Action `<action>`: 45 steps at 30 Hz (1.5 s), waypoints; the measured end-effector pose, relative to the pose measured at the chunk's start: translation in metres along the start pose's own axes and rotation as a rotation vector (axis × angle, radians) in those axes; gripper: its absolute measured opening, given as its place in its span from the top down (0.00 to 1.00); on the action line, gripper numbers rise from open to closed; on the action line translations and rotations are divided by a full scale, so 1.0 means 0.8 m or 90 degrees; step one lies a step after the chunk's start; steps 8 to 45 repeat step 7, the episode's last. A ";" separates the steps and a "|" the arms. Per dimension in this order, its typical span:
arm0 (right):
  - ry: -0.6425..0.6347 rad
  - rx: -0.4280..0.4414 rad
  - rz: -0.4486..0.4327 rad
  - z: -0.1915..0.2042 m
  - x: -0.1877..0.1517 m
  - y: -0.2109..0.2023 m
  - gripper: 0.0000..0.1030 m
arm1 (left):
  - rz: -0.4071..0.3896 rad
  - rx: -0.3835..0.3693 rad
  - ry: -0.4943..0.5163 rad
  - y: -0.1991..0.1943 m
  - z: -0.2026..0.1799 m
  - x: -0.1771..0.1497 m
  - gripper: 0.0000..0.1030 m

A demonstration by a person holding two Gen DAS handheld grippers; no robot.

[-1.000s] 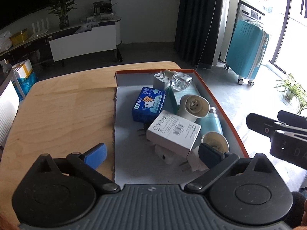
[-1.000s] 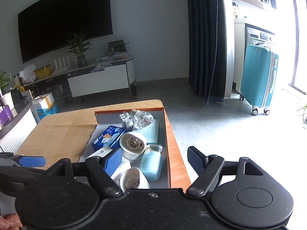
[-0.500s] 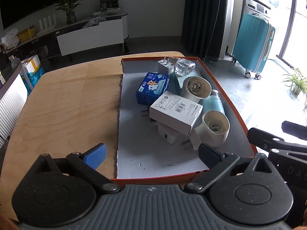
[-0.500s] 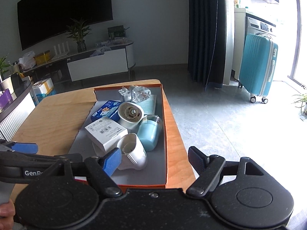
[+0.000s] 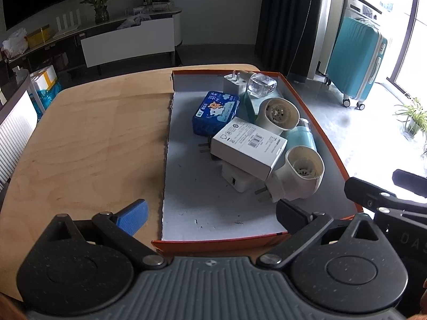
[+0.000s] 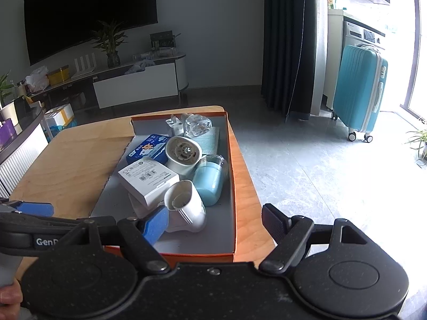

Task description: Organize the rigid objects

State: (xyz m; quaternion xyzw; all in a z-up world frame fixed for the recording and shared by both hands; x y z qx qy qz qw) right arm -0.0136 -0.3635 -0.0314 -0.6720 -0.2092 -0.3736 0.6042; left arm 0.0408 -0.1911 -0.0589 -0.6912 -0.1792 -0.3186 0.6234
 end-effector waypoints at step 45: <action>-0.005 -0.001 0.002 0.002 -0.001 0.001 0.12 | -0.009 -0.003 -0.007 -0.001 0.002 0.001 0.00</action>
Point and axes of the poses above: each gripper's, at about its wrist camera, not at the fingertips, and y roughly the way its jaws point, z to its left, x to its top, the point moved 10 cm from there along y, roughly the way its jaws point
